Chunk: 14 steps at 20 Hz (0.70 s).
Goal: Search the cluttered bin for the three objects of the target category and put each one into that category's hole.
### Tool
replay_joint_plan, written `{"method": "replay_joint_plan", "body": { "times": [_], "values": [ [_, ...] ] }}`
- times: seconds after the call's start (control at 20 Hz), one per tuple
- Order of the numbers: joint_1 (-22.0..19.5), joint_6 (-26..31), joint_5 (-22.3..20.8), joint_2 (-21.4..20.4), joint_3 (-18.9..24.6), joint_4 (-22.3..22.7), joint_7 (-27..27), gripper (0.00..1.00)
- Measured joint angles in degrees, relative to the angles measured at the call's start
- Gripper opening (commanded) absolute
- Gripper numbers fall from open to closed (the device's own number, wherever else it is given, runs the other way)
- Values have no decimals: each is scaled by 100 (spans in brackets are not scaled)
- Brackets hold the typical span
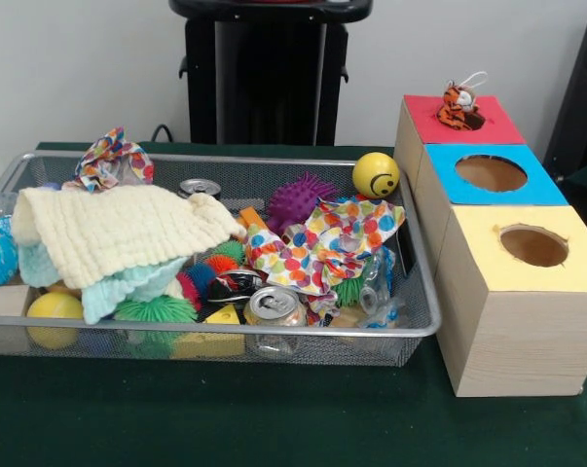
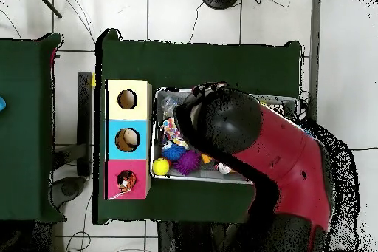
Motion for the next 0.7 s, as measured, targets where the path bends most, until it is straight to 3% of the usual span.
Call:
{"method": "replay_joint_plan", "body": {
  "times": [0.4,0.7],
  "values": [
    [146,-1,-607,-200,192,-2,-44,100],
    [461,-2,-767,-266,210,-2,-44,100]
  ]
}}
